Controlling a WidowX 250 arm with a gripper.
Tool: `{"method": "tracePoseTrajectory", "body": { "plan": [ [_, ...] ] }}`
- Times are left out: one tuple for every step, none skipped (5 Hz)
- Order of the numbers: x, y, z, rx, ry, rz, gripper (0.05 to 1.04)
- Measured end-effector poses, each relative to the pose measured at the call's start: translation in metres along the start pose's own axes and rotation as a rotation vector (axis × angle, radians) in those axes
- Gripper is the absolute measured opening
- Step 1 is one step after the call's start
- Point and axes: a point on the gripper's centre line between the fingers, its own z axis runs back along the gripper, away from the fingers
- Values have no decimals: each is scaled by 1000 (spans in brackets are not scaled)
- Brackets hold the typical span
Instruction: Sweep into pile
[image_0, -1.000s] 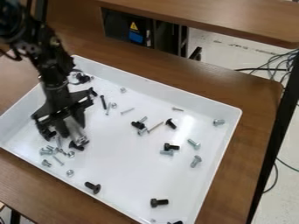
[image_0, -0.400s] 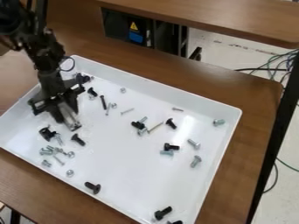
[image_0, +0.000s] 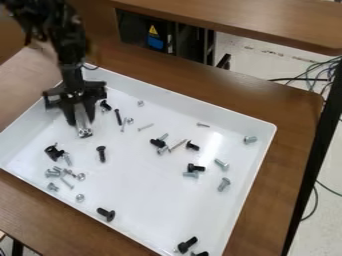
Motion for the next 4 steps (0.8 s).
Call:
{"method": "tracePoseTrajectory", "body": {
  "plan": [
    [19,-4,5,101,39,-211,364],
    [19,-12,7,21,143,-328,364],
    [21,-15,3,80,264,-420,364],
    [2,-34,3,137,249,-573,364]
  ]
}}
